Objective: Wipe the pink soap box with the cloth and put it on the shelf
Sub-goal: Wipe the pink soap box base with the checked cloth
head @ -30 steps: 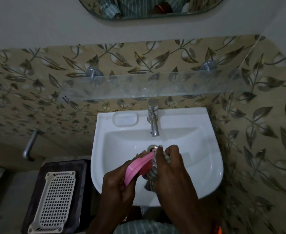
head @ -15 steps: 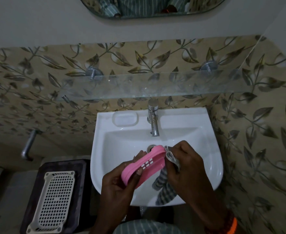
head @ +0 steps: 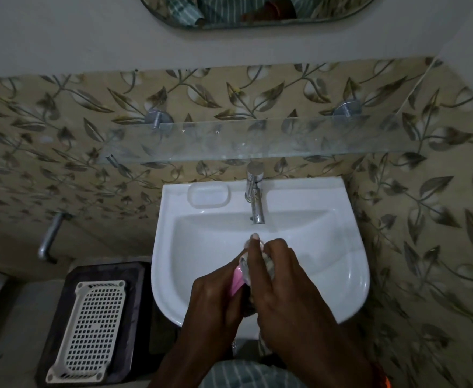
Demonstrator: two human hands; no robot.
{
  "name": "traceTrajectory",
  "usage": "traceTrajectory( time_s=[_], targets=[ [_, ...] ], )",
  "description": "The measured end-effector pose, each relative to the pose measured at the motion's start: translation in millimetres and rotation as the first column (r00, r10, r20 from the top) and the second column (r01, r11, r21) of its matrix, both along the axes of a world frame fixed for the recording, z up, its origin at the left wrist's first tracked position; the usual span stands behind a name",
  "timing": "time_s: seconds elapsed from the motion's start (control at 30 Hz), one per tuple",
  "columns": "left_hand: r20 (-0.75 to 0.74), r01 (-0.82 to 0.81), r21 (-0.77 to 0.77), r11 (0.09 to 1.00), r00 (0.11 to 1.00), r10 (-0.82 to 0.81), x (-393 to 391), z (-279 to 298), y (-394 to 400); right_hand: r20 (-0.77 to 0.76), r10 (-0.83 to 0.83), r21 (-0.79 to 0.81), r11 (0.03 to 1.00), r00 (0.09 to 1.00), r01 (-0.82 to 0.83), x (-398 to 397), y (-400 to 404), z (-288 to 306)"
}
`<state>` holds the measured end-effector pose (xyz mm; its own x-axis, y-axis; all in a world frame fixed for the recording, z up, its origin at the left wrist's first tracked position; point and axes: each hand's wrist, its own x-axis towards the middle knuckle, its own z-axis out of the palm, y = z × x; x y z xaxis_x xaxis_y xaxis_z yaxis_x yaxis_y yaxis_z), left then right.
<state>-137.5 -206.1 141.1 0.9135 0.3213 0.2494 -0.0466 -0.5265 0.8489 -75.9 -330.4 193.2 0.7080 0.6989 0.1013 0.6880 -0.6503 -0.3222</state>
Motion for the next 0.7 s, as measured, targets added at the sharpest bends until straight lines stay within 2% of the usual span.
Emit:
traceTrajectory(
  time_s=[0.13,0.23,0.33,0.5,0.57,0.6,0.67,0.7],
  targets=[
    [-0.011,0.003,0.09,0.996,1.0,-0.002,-9,-9,6,-0.001,-0.072,-0.125,0.99,0.997,0.071,15,-2,0],
    [-0.048,0.048,0.076,0.996,0.998,-0.044,-9,-9,6,0.08,0.003,-0.131,0.991,0.997,0.007,1,1,1],
    [-0.058,0.046,0.095,0.994,0.998,-0.04,-7,-11,8,0.038,0.067,-0.085,0.994,0.997,-0.064,-13,2,1],
    [0.006,0.047,0.142,0.989,0.999,-0.048,-13,-11,10,0.025,-0.067,-0.174,0.982,0.997,0.071,13,-4,-2],
    [0.009,0.073,0.12,0.99,0.997,-0.075,-13,-11,8,-0.02,-0.009,-0.187,0.982,1.0,0.005,7,-2,-2],
    [0.005,0.074,0.094,0.993,0.997,-0.074,-13,-11,7,-0.04,0.042,-0.144,0.988,0.998,-0.047,1,-1,-2],
    [-0.014,0.039,-0.018,0.999,0.999,-0.039,-14,-16,5,-0.161,0.146,0.04,0.989,0.976,-0.141,-3,-4,-1],
    [-0.022,0.016,-0.091,0.996,1.0,-0.018,-15,-18,6,-0.22,0.161,0.145,0.981,0.962,-0.131,5,-9,0]
  ],
)
